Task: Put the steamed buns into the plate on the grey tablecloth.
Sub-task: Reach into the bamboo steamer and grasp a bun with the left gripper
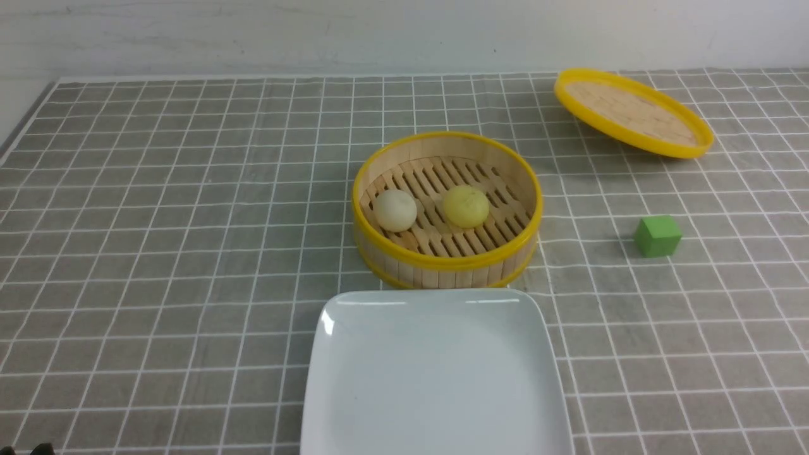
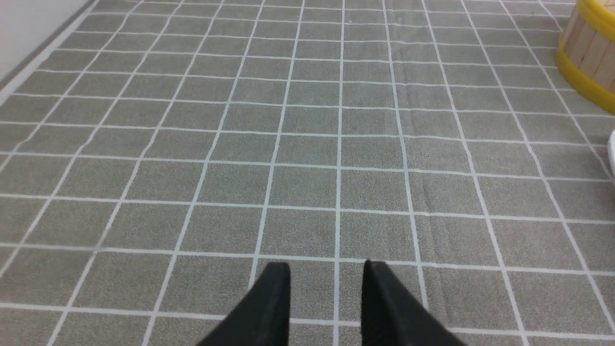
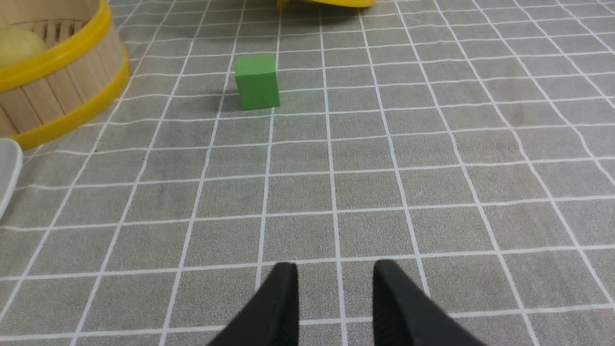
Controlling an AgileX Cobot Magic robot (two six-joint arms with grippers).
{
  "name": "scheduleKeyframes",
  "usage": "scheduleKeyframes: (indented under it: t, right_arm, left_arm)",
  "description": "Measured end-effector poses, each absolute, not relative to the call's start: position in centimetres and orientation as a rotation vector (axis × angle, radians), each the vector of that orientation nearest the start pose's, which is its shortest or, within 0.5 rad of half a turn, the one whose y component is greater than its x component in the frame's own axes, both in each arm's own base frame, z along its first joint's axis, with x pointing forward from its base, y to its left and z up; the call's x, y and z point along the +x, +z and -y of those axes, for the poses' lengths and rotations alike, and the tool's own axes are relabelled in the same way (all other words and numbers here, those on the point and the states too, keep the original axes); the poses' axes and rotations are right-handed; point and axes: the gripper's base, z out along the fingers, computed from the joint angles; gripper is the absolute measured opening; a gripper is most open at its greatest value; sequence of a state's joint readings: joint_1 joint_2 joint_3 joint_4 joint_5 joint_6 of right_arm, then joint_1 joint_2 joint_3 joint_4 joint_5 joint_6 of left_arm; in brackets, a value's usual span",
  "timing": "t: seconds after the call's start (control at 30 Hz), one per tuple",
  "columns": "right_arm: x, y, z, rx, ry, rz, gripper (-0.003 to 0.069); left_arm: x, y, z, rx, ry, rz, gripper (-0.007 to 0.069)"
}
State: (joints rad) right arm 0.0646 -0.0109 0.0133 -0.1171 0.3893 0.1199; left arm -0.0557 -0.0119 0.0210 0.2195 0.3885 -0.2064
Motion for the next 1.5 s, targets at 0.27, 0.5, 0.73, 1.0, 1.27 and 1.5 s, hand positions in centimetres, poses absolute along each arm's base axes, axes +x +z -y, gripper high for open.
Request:
scheduleKeyframes:
  t: [0.27, 0.5, 0.73, 1.0, 1.27, 1.5]
  right_arm:
    - [5.2, 17.5, 0.1, -0.019, 0.011, -1.873, 0.0242]
    - [5.2, 17.5, 0.1, -0.019, 0.011, -1.873, 0.0242]
    - [5.2, 17.5, 0.1, -0.019, 0.011, -1.873, 0.0242]
    - [5.3, 17.6, -0.8, 0.327, 0.416, -1.830, 0.0242]
    - [5.2, 17.8, -1.6, 0.619, 0.755, -1.775, 0.0242]
    - [5.4, 18.4, -1.4, 0.649, 0.796, -1.686, 0.0242]
  left_arm:
    - [5.2, 17.3, -0.7, 0.028, 0.093, -1.869, 0.0242]
    - [5.2, 17.3, -0.7, 0.044, 0.119, -1.867, 0.0242]
    - [5.2, 17.3, -0.7, 0.037, 0.113, -1.867, 0.0242]
    - [5.2, 17.3, 1.1, -0.747, -0.744, -1.778, 0.0242]
    - [5.1, 17.5, 1.8, -1.140, -1.139, -1.640, 0.0242]
    - [5.4, 18.1, 1.5, -1.107, -1.143, -1.559, 0.0213]
